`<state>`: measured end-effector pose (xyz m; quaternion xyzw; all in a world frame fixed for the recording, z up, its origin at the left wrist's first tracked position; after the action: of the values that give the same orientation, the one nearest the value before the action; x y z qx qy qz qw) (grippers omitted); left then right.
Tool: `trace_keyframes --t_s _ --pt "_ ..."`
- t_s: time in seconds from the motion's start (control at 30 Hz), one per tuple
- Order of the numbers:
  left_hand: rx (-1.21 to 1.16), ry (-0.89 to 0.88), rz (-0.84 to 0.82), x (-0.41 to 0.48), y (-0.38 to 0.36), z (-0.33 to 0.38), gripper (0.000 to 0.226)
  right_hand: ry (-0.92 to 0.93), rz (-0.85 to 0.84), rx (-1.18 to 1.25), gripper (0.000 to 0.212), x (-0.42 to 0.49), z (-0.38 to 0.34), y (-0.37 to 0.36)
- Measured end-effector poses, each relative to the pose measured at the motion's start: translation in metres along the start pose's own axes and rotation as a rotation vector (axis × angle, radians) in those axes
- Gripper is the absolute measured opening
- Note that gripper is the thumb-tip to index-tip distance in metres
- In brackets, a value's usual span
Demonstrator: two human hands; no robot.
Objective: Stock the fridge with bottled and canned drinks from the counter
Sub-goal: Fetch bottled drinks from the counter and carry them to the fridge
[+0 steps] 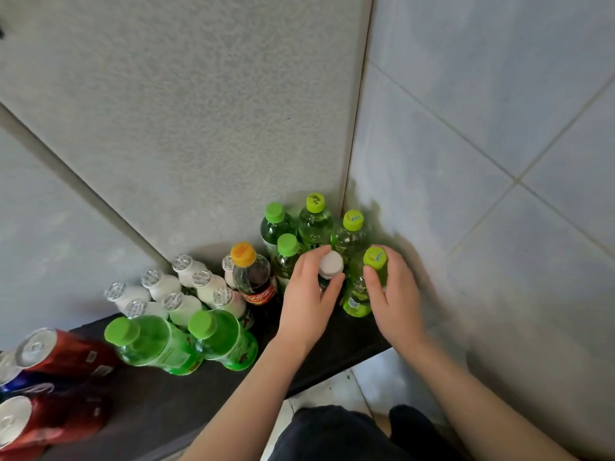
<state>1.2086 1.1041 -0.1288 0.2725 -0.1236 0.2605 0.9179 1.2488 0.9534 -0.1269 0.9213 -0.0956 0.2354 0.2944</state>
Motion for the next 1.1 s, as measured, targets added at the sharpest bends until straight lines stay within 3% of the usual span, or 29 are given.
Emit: trace_keyframes --t_s 0.27,0.57,0.67,0.87,1.0,1.1 --pt "0.055 -0.024 -0.083 -0.019 0.008 -0.004 0.05 0.043 0.004 -0.007 0.034 -0.01 -0.005 0.006" --pt "-0.024 0.035 0.062 -0.05 0.048 -0.012 0.047 -0.012 0.065 0.063 0.04 -0.025 -0.02 0.014" --pt "-0.112 0.101 0.094 -0.06 0.064 -0.009 0.04 0.009 0.081 0.117 0.023 -0.033 -0.036 0.018" --pt "-0.295 0.223 0.298 -0.086 0.111 0.003 0.035 0.071 0.016 0.233 0.022 -0.054 -0.07 0.024" --pt "-0.286 0.333 0.454 -0.119 0.146 0.003 0.028 0.12 -0.119 0.309 0.03 -0.076 -0.093 0.019" --pt "-0.282 0.414 0.572 -0.162 0.169 0.007 0.029 0.173 -0.24 0.391 0.021 -0.1 -0.111 0.017"
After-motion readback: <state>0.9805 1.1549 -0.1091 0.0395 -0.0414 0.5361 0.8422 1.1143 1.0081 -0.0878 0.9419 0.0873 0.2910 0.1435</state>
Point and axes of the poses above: each hand's wrist, its own x-axis towards the middle knuckle, its own y-axis out of the back of the hand, z = x × y, the point moved 7 cm from there along x, towards the middle knuckle, and after that the axes turned 13 degrees about z, right-handed, at the moved point
